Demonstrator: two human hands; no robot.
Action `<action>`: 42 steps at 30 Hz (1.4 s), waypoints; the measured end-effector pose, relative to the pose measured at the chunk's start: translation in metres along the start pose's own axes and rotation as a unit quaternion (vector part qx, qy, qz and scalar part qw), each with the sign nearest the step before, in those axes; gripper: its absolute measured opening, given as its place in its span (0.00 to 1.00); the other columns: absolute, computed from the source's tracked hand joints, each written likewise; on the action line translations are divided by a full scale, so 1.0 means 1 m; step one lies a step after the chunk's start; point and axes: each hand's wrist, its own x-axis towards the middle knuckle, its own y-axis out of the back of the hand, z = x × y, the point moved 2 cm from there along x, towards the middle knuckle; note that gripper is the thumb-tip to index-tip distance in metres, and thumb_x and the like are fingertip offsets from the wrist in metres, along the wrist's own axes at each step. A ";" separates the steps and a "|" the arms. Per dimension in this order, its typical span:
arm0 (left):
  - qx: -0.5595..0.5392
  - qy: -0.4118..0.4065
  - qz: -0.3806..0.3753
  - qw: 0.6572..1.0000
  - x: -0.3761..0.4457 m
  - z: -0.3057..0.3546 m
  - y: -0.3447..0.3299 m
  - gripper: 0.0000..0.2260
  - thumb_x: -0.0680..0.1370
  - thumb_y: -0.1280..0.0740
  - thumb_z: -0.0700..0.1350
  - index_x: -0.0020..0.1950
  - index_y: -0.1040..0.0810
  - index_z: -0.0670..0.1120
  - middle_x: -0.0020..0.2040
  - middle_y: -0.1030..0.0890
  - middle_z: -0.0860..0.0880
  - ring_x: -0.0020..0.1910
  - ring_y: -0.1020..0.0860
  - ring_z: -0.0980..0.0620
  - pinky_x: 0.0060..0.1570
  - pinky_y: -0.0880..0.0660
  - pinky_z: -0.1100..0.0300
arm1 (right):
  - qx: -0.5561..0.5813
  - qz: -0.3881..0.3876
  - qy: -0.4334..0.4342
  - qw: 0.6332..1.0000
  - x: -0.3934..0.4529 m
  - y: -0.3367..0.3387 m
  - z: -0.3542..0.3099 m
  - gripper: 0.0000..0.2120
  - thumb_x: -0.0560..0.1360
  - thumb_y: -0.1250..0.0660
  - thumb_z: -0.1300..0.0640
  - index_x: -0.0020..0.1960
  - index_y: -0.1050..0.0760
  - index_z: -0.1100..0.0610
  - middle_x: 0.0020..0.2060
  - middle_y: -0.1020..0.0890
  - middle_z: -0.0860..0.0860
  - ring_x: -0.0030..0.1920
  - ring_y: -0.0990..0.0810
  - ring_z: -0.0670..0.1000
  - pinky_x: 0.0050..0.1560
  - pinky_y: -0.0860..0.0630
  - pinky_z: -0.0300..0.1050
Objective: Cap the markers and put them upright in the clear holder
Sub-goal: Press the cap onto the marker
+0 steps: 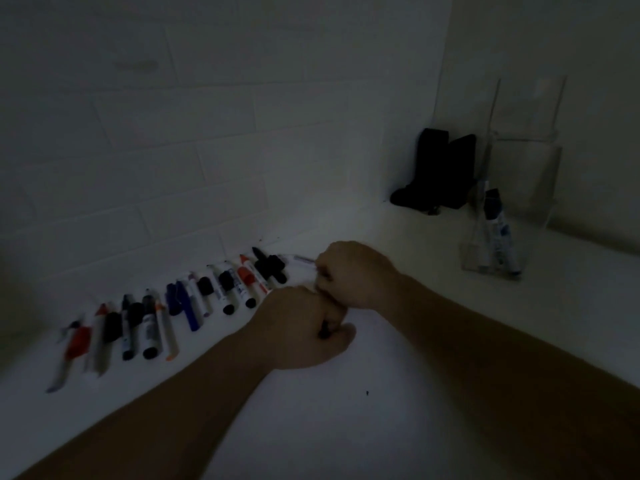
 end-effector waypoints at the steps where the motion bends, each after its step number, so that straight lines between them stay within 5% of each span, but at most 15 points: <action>1: 0.005 0.002 0.000 1.000 0.000 0.000 0.000 0.22 0.78 0.37 0.59 0.28 0.34 0.47 0.24 0.30 0.52 0.25 0.30 0.56 0.29 0.30 0.59 | -0.032 0.027 -0.020 0.999 -0.005 0.001 0.005 0.11 0.76 0.38 0.48 0.48 0.25 0.55 0.43 0.25 0.52 0.41 0.27 0.53 0.38 0.31 0.46; 5: 0.013 0.010 -0.014 1.000 0.001 0.001 -0.001 0.23 0.77 0.38 0.60 0.28 0.34 0.48 0.23 0.30 0.52 0.25 0.31 0.56 0.30 0.30 0.61 | -0.026 0.046 -0.090 0.995 -0.033 0.005 0.023 0.10 0.80 0.41 0.46 0.49 0.39 0.50 0.42 0.22 0.53 0.35 0.28 0.54 0.34 0.33 0.45; 9: -0.054 0.052 -0.047 0.996 0.005 -0.003 0.000 0.21 0.77 0.36 0.58 0.30 0.31 0.47 0.26 0.28 0.51 0.26 0.29 0.57 0.31 0.30 0.61 | 0.126 0.146 -0.127 0.973 -0.057 0.011 0.037 0.15 0.81 0.40 0.45 0.64 0.34 0.52 0.49 0.18 0.54 0.43 0.19 0.59 0.40 0.25 0.49; 13: -0.206 0.144 -0.091 0.964 0.018 -0.013 0.022 0.10 0.77 0.31 0.52 0.38 0.21 0.50 0.33 0.20 0.50 0.31 0.23 0.57 0.36 0.24 0.61 | 0.139 0.171 -0.145 0.965 -0.058 0.011 0.049 0.18 0.82 0.41 0.46 0.68 0.32 0.53 0.52 0.18 0.56 0.46 0.19 0.60 0.44 0.23 0.51; 18: -0.032 0.233 -0.114 0.965 0.048 -0.061 0.060 0.05 0.78 0.34 0.56 0.46 0.22 0.57 0.41 0.18 0.54 0.36 0.18 0.56 0.39 0.20 0.57 | 0.167 0.131 -0.140 0.967 -0.058 0.007 0.050 0.16 0.82 0.43 0.45 0.65 0.30 0.52 0.46 0.18 0.55 0.41 0.21 0.57 0.41 0.24 0.51; 22: 0.151 0.247 -0.199 0.936 0.071 -0.104 0.055 0.14 0.75 0.36 0.61 0.59 0.25 0.57 0.57 0.22 0.50 0.54 0.26 0.48 0.56 0.26 0.51 | 0.202 0.128 -0.144 0.960 -0.058 0.008 0.051 0.16 0.82 0.43 0.46 0.65 0.29 0.52 0.47 0.17 0.55 0.42 0.21 0.56 0.44 0.22 0.53; 28: 0.172 0.249 -0.323 0.896 0.084 -0.111 0.032 0.17 0.77 0.38 0.63 0.62 0.27 0.58 0.60 0.25 0.50 0.56 0.27 0.48 0.57 0.29 0.52 | 0.229 0.125 -0.143 0.955 -0.060 0.011 0.051 0.15 0.82 0.44 0.45 0.65 0.30 0.50 0.45 0.18 0.53 0.41 0.21 0.54 0.44 0.22 0.53; 31: 0.157 0.228 -0.265 0.924 0.085 -0.103 0.036 0.17 0.82 0.42 0.58 0.63 0.24 0.52 0.60 0.21 0.48 0.55 0.24 0.47 0.58 0.27 0.52 | 0.243 0.131 -0.138 0.951 -0.061 0.012 0.050 0.16 0.82 0.44 0.43 0.65 0.30 0.49 0.42 0.18 0.52 0.39 0.21 0.52 0.43 0.21 0.53; 34: 0.067 0.215 -0.104 0.969 0.077 -0.073 0.050 0.23 0.83 0.48 0.59 0.51 0.18 0.48 0.42 0.17 0.46 0.40 0.21 0.50 0.41 0.28 0.60 | 0.233 0.152 -0.131 0.951 -0.060 0.015 0.049 0.14 0.83 0.45 0.46 0.65 0.30 0.50 0.41 0.19 0.52 0.37 0.22 0.51 0.40 0.22 0.53; 37: -0.036 0.205 0.003 0.978 0.051 -0.036 0.053 0.17 0.82 0.44 0.59 0.46 0.23 0.50 0.35 0.21 0.52 0.34 0.23 0.56 0.35 0.29 0.61 | 0.209 0.169 -0.114 0.956 -0.058 0.018 0.046 0.06 0.83 0.42 0.53 0.59 0.30 0.52 0.43 0.21 0.52 0.39 0.24 0.51 0.40 0.24 0.52; 42: -0.084 0.183 0.031 0.979 0.015 -0.016 0.021 0.07 0.83 0.40 0.44 0.56 0.24 0.47 0.47 0.21 0.54 0.38 0.28 0.60 0.40 0.35 0.77 | 0.208 0.176 -0.089 0.958 -0.057 0.021 0.039 0.05 0.81 0.40 0.47 0.54 0.28 0.47 0.39 0.21 0.47 0.38 0.22 0.47 0.39 0.24 0.50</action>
